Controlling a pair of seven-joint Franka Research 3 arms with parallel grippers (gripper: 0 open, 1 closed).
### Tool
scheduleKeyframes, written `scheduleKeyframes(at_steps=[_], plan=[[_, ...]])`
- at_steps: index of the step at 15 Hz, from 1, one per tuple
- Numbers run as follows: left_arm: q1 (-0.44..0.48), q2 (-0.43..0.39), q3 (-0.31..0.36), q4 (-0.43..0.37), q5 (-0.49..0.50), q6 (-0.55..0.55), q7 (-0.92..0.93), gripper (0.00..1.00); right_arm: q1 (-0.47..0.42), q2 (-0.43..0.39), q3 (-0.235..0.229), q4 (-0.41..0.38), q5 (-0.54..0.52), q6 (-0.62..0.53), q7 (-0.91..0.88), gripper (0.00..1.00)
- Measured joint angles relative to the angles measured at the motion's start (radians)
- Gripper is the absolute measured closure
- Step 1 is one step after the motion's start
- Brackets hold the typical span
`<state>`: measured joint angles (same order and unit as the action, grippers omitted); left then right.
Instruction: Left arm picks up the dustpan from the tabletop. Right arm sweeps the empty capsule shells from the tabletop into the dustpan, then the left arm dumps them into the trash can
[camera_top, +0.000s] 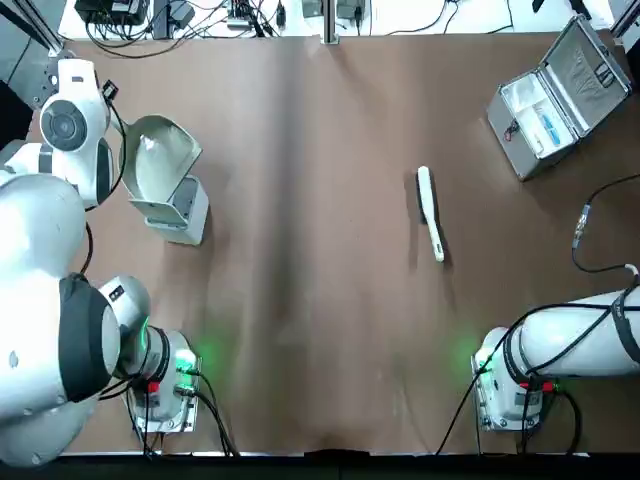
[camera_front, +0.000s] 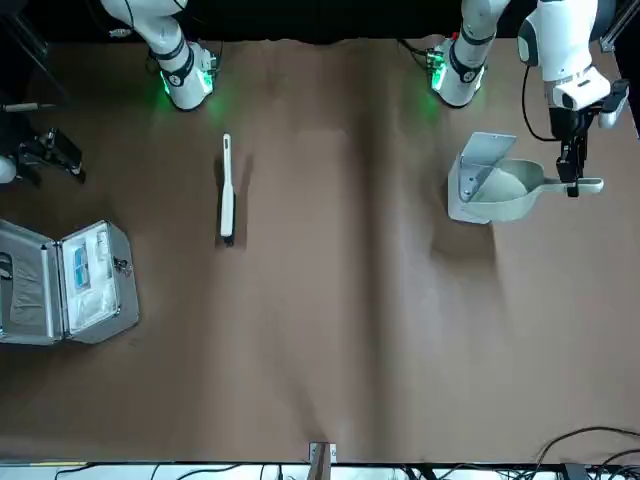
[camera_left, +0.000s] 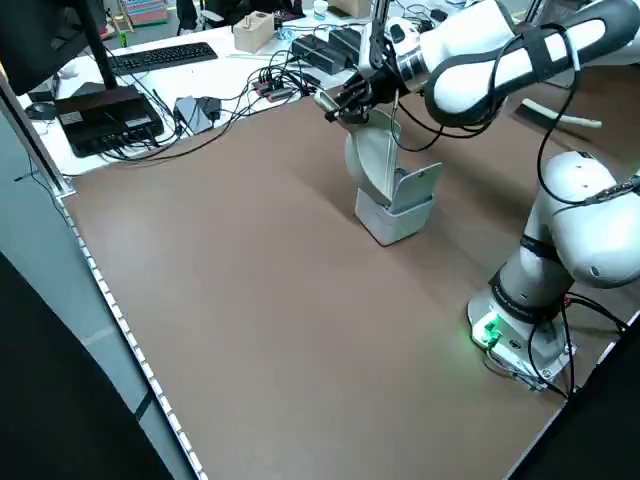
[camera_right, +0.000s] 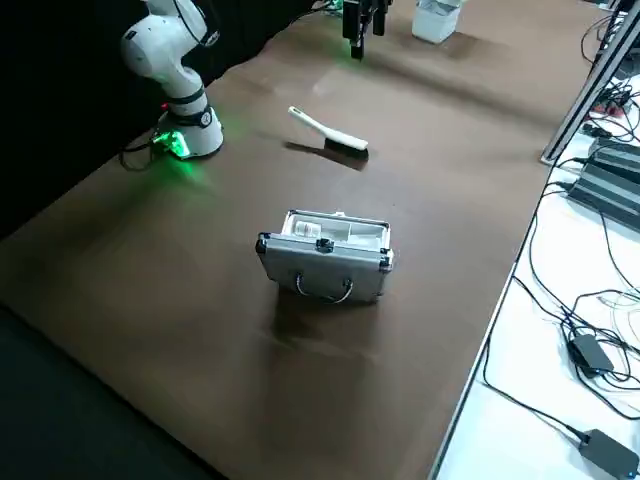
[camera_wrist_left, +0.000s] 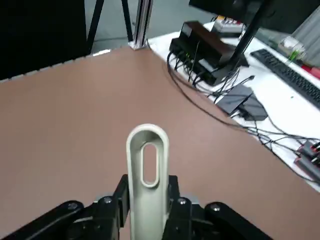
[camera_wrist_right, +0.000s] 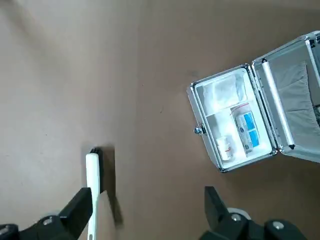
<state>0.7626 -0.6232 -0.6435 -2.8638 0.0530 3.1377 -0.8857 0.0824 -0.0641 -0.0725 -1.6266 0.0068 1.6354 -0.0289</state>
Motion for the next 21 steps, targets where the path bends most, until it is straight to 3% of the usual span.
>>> scheduleKeyframes(at_steps=[9, 16, 19, 21], plan=[[-0.004, 0.096, -0.006, 0.233, 0.000, -0.334, 0.000, 0.67, 0.000, 0.000, 0.000, 0.000, 0.000, 0.000, 0.000, 0.01], [-0.003, 0.363, 0.005, 0.534, 0.019, -0.558, 0.000, 0.67, 0.000, 0.000, 0.000, 0.000, 0.000, 0.000, 0.000, 0.01], [-0.019, 0.472, 0.057, 0.643, 0.096, -0.642, 0.001, 0.67, 0.000, 0.000, 0.000, 0.000, 0.000, 0.000, 0.000, 0.01], [-0.090, 0.552, 0.133, 0.720, 0.142, -0.710, 0.002, 0.67, 0.000, 0.000, 0.000, 0.000, 0.000, 0.000, 0.000, 0.01]])
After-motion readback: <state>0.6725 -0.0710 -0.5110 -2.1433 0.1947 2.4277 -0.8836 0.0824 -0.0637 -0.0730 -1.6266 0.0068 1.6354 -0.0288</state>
